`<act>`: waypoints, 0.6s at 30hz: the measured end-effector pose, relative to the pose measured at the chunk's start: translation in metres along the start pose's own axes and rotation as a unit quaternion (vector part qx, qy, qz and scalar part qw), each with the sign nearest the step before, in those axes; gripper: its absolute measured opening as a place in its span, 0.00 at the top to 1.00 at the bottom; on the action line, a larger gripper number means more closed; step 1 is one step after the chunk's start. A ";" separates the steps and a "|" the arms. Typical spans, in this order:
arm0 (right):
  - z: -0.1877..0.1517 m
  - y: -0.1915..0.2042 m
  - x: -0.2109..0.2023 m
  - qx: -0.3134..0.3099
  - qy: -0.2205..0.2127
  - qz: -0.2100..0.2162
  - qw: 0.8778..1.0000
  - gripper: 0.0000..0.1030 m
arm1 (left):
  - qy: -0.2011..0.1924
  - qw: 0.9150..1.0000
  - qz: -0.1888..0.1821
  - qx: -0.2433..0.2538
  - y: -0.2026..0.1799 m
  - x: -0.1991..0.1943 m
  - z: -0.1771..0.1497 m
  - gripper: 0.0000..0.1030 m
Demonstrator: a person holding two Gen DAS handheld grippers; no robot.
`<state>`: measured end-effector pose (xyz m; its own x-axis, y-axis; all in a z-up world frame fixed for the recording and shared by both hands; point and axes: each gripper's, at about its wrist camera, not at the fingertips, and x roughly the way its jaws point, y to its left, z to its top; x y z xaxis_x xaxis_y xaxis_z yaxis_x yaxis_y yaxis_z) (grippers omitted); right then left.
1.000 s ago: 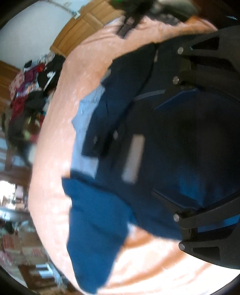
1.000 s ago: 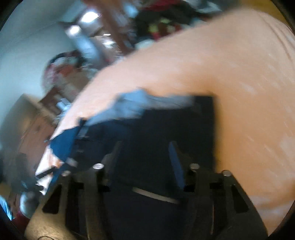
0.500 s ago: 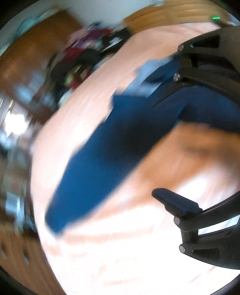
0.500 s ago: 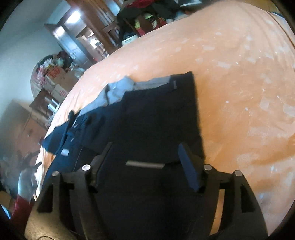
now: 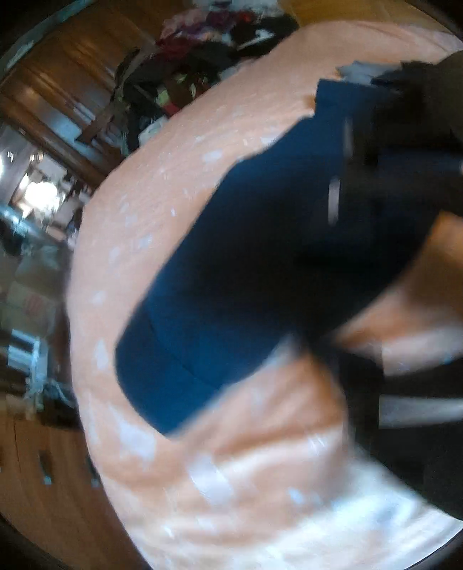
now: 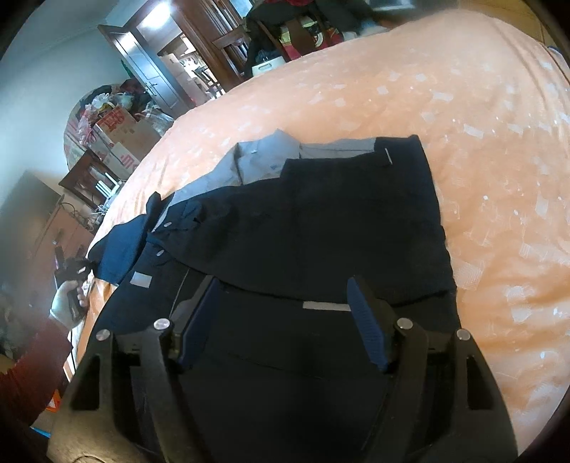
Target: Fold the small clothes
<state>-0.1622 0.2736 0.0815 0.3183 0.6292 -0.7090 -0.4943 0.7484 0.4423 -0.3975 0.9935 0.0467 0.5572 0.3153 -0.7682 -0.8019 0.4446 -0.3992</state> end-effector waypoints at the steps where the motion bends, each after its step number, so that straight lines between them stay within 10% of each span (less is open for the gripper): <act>1: 0.001 0.001 -0.003 -0.001 -0.004 0.000 1.000 0.30 | -0.012 1.000 -0.005 0.022 -0.019 -0.005 0.000 0.99; 4: 0.004 -0.002 -0.008 0.013 -0.015 0.008 1.000 0.30 | -0.037 0.987 -0.078 0.136 -0.115 -0.035 -0.020 0.99; 9: 0.007 -0.010 -0.008 0.040 -0.024 0.032 0.998 0.29 | 0.010 0.916 -0.293 0.276 -0.277 -0.086 -0.124 0.96; 12: 0.006 -0.013 0.001 0.058 -0.011 0.072 0.996 0.27 | 0.097 0.876 -0.359 0.308 -0.318 -0.090 -0.199 0.60; 15: 0.010 -0.013 0.020 0.064 0.014 0.105 0.992 0.26 | 0.127 0.879 -0.350 0.298 -0.300 -0.078 -0.228 0.56; 18: 0.019 -0.011 0.049 0.063 0.043 0.126 0.989 0.26 | 0.148 0.911 -0.308 0.230 -0.251 -0.052 -0.233 0.56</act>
<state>-0.1258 0.2999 0.0520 0.1248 0.7835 -0.6088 -0.4423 0.5932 0.6727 -0.2753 0.6700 0.0696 0.7339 -0.3222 -0.5979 -0.1442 0.7863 -0.6007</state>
